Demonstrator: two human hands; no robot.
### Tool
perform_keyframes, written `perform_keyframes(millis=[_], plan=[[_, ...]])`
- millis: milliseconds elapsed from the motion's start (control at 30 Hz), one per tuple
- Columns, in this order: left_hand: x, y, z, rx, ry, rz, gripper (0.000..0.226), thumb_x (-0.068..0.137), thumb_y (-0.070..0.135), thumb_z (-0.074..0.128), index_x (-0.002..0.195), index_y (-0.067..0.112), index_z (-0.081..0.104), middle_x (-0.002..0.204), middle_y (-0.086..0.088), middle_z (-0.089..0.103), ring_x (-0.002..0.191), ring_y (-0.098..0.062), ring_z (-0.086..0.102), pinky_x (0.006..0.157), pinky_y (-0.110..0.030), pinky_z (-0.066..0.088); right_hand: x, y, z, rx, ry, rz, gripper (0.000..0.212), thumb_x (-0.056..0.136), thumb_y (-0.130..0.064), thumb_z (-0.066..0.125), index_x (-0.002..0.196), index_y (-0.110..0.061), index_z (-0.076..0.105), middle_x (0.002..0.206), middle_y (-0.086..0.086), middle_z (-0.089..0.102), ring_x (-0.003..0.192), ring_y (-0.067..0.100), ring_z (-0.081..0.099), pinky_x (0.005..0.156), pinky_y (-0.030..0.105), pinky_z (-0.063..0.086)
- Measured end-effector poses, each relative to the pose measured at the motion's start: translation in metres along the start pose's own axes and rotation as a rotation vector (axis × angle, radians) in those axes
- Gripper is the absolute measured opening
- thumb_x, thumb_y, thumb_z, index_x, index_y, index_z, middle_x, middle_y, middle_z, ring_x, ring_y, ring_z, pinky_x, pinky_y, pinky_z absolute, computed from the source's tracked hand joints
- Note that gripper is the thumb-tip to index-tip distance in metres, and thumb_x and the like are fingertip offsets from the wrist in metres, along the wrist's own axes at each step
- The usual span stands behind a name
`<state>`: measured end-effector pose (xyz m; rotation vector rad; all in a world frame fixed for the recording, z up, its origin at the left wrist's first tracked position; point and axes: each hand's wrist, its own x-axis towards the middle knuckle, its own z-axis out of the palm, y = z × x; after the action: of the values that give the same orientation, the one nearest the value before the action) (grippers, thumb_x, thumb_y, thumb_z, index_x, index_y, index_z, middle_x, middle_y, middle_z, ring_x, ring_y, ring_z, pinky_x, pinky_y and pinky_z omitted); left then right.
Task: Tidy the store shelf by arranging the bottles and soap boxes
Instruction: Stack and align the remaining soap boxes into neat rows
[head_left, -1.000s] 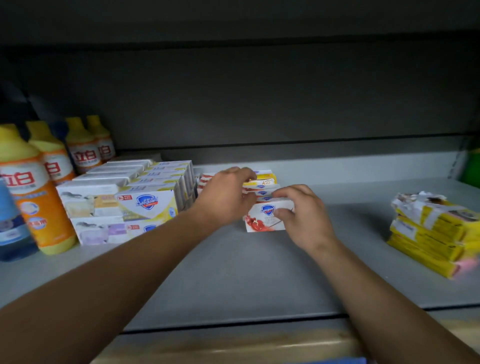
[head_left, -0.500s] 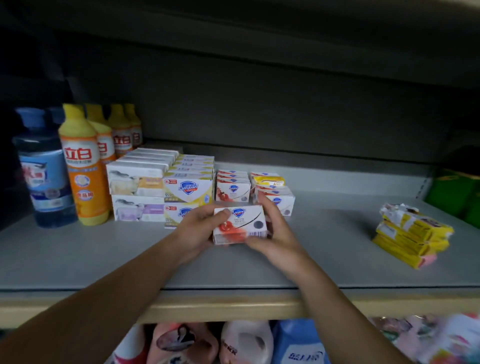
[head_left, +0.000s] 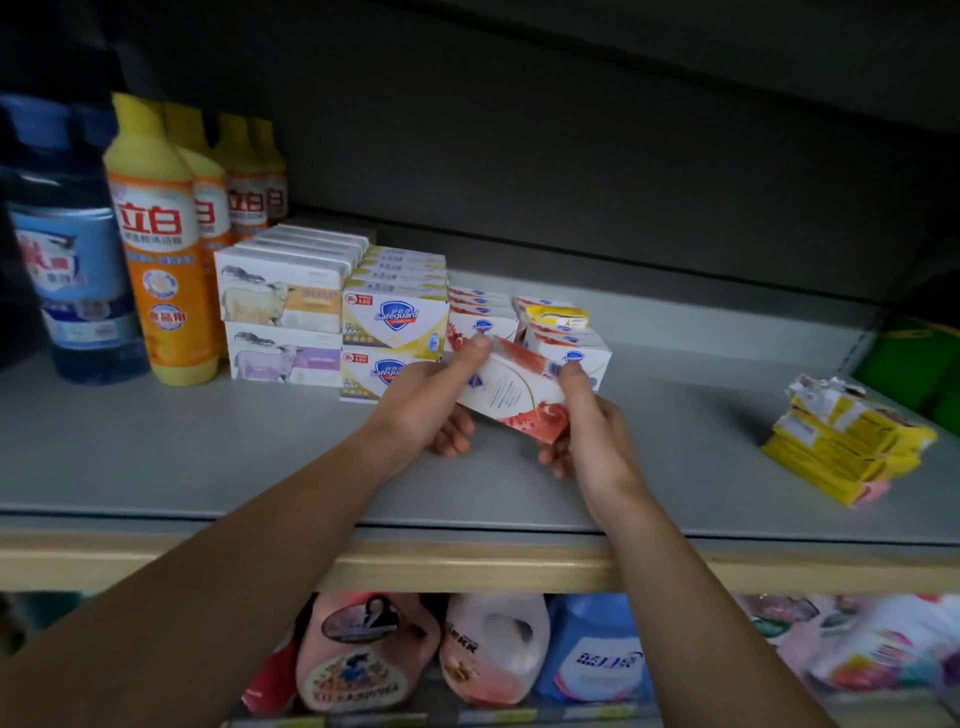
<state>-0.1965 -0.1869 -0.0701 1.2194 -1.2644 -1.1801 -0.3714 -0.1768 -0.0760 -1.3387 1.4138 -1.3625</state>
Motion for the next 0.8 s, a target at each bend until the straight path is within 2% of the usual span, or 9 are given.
perform_keyframes(millis=[133,200,267,367,467,567,667,733,800], plan=[[0.001,0.0,0.001,0.05,0.008,0.016,0.087,0.056,0.089,0.046,0.09,0.012,0.066,0.056,-0.01,0.063,0.045,-0.022,0.06,0.042,-0.024,0.044,0.0,-0.002,0.001,-0.046,-0.007,0.014,0.058,0.069,-0.08,0.037,0.07,-0.032,0.07,0.05,0.0,0.061,0.04,0.012,0.053,0.036,0.02,0.036],[0.003,-0.001,0.0,0.037,0.0,0.037,0.07,0.066,0.083,0.049,0.088,0.019,0.066,0.055,-0.009,0.061,0.043,-0.021,0.057,0.041,-0.024,0.041,-0.002,-0.002,-0.001,-0.009,-0.026,-0.006,0.045,0.069,-0.076,0.045,0.072,-0.038,0.07,0.055,-0.002,0.063,0.04,0.012,0.05,0.037,0.019,0.034],[0.004,-0.002,-0.001,-0.029,-0.026,0.077,0.043,0.079,0.067,0.057,0.079,0.025,0.065,0.059,-0.008,0.06,0.042,-0.02,0.052,0.04,-0.023,0.036,-0.001,0.001,-0.003,0.137,-0.068,-0.047,0.03,0.071,-0.058,0.061,0.083,-0.033,0.072,0.075,-0.001,0.07,0.044,0.014,0.05,0.041,0.022,0.036],[0.002,-0.002,-0.005,-0.166,-0.126,0.095,0.026,0.079,0.051,0.065,0.085,0.026,0.07,0.076,-0.005,0.065,0.048,-0.021,0.052,0.043,-0.024,0.038,0.001,0.006,-0.006,0.269,-0.135,-0.118,0.035,0.066,-0.03,0.072,0.1,-0.031,0.07,0.101,0.0,0.072,0.072,0.015,0.064,0.053,0.025,0.045],[0.002,-0.004,-0.005,-0.138,-0.121,0.115,0.026,0.092,0.044,0.061,0.098,0.02,0.067,0.083,-0.006,0.066,0.054,-0.022,0.056,0.046,-0.025,0.044,0.005,0.011,-0.004,0.267,-0.137,-0.168,0.03,0.073,-0.033,0.069,0.102,-0.041,0.07,0.114,-0.005,0.071,0.099,0.013,0.069,0.071,0.03,0.053],[0.002,-0.006,-0.005,-0.107,-0.093,0.175,0.02,0.094,0.027,0.062,0.113,0.021,0.064,0.085,-0.006,0.066,0.049,-0.02,0.054,0.042,-0.023,0.04,0.009,0.018,-0.004,0.246,-0.066,-0.149,0.045,0.076,-0.026,0.065,0.12,-0.037,0.063,0.122,-0.004,0.068,0.105,0.014,0.068,0.089,0.035,0.053],[0.001,-0.008,-0.008,-0.139,-0.172,0.213,0.038,0.091,0.008,0.063,0.124,0.026,0.058,0.098,0.001,0.073,0.049,-0.019,0.056,0.044,-0.024,0.044,0.012,0.023,-0.006,0.191,-0.043,-0.155,0.047,0.081,-0.005,0.068,0.121,-0.028,0.058,0.118,0.0,0.07,0.1,0.01,0.069,0.082,0.026,0.054],[0.0,-0.007,-0.008,-0.167,-0.194,0.212,0.038,0.09,0.003,0.063,0.118,0.029,0.062,0.109,0.004,0.072,0.055,-0.02,0.061,0.051,-0.029,0.052,0.012,0.024,-0.005,0.136,-0.032,-0.187,0.045,0.083,0.006,0.064,0.107,-0.031,0.061,0.111,-0.004,0.073,0.096,0.005,0.07,0.075,0.018,0.053],[0.0,-0.005,-0.008,-0.203,-0.183,0.221,0.029,0.089,0.007,0.065,0.106,0.031,0.069,0.111,0.004,0.072,0.063,-0.022,0.066,0.061,-0.034,0.057,0.009,0.021,-0.004,0.04,0.016,-0.245,0.045,0.081,0.004,0.066,0.103,-0.036,0.06,0.104,-0.016,0.072,0.088,-0.004,0.067,0.072,0.012,0.05]])
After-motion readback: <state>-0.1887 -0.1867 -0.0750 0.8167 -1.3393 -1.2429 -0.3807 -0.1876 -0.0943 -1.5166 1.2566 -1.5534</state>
